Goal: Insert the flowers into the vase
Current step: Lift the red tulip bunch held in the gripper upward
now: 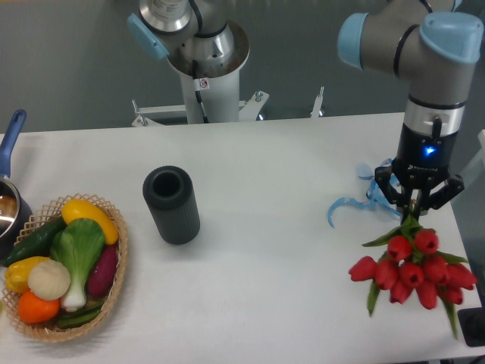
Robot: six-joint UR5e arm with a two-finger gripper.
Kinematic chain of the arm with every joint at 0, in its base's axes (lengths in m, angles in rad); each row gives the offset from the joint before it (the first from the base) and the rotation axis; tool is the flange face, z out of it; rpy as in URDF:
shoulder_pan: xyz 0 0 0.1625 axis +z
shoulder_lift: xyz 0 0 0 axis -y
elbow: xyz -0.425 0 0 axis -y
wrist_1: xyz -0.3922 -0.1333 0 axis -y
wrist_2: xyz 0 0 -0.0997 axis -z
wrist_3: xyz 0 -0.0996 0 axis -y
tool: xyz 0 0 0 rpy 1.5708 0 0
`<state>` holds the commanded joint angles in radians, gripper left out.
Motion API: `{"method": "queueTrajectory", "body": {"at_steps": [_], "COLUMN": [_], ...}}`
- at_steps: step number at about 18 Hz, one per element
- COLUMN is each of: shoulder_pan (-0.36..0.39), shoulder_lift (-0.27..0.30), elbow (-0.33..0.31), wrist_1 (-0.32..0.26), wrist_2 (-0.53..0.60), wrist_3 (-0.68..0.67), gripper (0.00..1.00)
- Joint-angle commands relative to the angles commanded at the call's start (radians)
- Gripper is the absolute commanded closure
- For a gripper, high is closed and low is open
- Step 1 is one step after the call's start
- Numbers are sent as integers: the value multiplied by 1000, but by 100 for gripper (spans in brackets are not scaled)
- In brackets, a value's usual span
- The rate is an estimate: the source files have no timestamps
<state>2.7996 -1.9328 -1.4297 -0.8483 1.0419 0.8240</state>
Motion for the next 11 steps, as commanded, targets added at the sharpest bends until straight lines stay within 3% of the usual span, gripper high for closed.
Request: {"method": "queueTrajectory", "body": {"at_steps": [4,8,11], "shoulder_pan": [-47,-112,-127], "shoulder_lift": [-12,0,67], "elbow": [6,0,-55], "wrist_1": [2,3,21], "wrist_2": [-163,-207,-383], "wrist_3": [-106,-140,-158], "gripper": [100,100,100]}}
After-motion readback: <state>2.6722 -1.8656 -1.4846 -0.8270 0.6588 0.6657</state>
